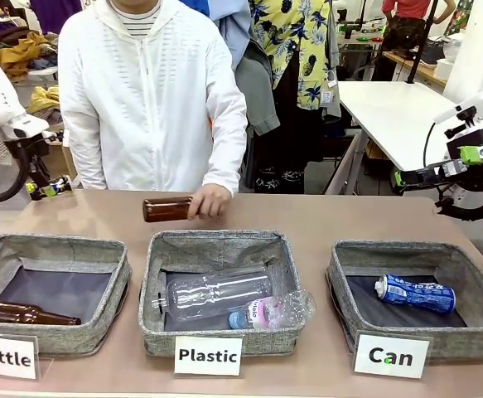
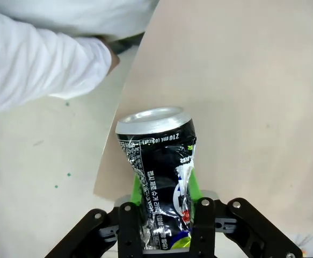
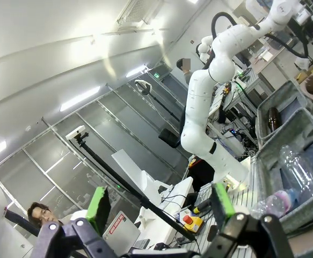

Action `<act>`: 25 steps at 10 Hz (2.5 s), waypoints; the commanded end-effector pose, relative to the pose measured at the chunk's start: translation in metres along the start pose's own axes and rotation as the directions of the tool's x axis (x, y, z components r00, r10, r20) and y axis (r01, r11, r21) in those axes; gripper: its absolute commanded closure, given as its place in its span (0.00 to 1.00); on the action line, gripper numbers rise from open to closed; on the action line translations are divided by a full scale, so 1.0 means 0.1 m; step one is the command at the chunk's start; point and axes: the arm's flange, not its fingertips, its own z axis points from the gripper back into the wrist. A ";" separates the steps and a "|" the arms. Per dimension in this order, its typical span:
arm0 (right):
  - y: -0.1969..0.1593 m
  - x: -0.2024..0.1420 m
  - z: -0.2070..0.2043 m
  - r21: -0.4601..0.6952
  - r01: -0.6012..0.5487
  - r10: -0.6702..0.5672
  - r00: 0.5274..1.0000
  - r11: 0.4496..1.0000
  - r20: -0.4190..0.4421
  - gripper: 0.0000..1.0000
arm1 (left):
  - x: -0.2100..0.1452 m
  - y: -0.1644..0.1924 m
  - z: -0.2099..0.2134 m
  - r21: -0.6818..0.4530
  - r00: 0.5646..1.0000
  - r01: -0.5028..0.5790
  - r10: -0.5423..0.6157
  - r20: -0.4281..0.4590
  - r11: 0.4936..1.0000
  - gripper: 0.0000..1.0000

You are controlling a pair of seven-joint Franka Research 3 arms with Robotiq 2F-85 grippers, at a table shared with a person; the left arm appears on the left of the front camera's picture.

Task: Sort the can waste into the basket.
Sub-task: Pick up the can waste from the table and place it in the right Fabric basket.

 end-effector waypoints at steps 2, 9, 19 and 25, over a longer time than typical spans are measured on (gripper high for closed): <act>0.01 -0.01 0.03 -0.004 -0.021 0.021 1.000 1.000 -0.016 0.00 | -0.51 -0.73 0.94 0.004 0.997 0.039 -0.040 0.065 0.999 1.00; 0.01 -0.01 0.03 -0.004 -0.021 0.021 1.000 1.000 -0.016 0.00 | -2.09 -2.96 1.81 0.220 0.837 0.396 -0.449 0.312 0.892 1.00; 0.01 -0.01 0.03 -0.004 -0.021 0.021 1.000 1.000 -0.016 0.00 | -2.72 -3.08 2.32 0.169 0.719 0.562 -0.579 0.385 0.810 1.00; 0.37 0.01 -0.09 -0.101 0.042 -0.043 0.999 0.994 -0.013 0.00 | -2.46 -3.00 2.21 0.245 0.638 0.559 -0.600 0.483 0.792 0.65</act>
